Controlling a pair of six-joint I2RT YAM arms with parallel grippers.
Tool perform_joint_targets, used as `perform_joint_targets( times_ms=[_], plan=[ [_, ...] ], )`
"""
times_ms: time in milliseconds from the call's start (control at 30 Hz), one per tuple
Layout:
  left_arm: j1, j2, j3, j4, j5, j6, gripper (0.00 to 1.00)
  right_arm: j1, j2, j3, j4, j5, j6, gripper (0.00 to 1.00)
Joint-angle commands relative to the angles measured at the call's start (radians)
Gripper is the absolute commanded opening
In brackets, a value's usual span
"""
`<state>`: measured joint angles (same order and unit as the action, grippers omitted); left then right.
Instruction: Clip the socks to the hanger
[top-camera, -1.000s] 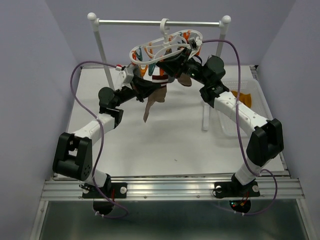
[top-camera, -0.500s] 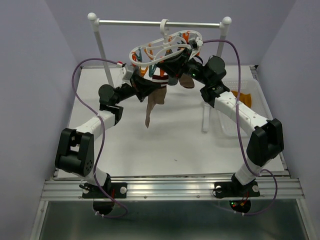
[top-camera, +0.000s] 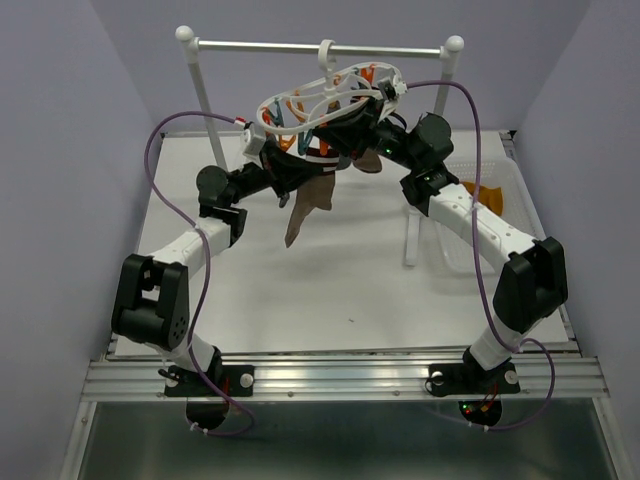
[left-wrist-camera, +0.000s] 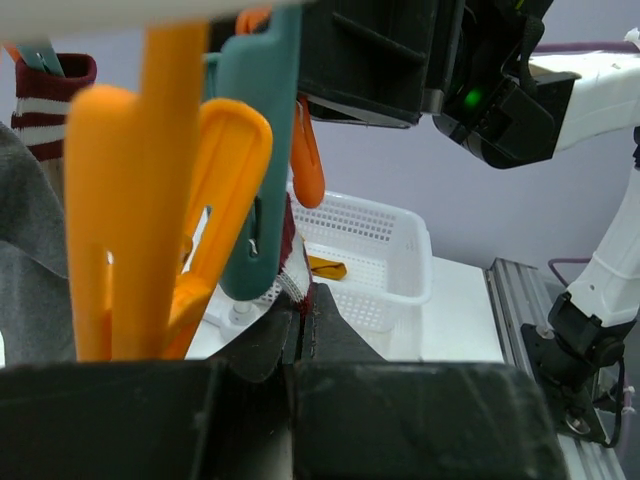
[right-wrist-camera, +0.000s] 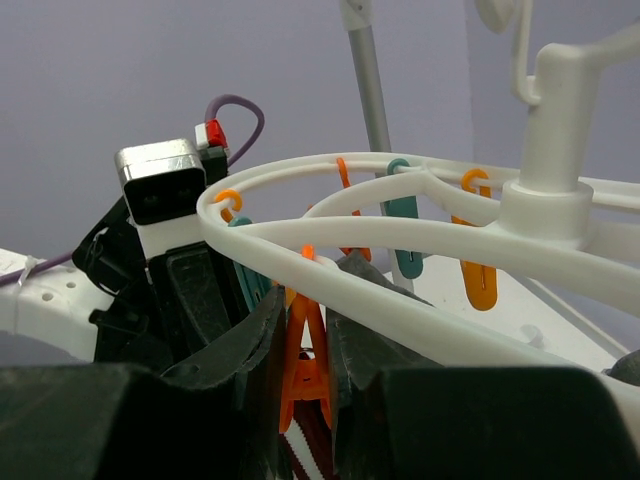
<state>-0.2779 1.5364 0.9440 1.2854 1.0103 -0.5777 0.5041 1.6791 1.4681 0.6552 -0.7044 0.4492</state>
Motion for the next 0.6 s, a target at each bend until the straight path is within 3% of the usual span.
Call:
perform_joint_targets(
  times_ms=[0, 500, 533, 567],
  plan=[
    [0.002, 0.007, 0.065, 0.176, 0.008, -0.042, 0.00, 0.005, -0.024, -0.028, 0.046, -0.070, 0.014, 0.01],
    [0.002, -0.004, 0.068, 0.259, 0.030, -0.068, 0.00, 0.005, -0.035, -0.048, 0.046, -0.056, 0.002, 0.01],
    [0.002, -0.004, 0.068, 0.253, 0.033, -0.067, 0.00, 0.005, -0.036, -0.048, 0.046, -0.056, 0.003, 0.02],
    [0.003, -0.004, 0.073, 0.249, 0.031, -0.063, 0.00, 0.005, -0.036, -0.048, 0.046, -0.056, 0.005, 0.12]
  ],
)
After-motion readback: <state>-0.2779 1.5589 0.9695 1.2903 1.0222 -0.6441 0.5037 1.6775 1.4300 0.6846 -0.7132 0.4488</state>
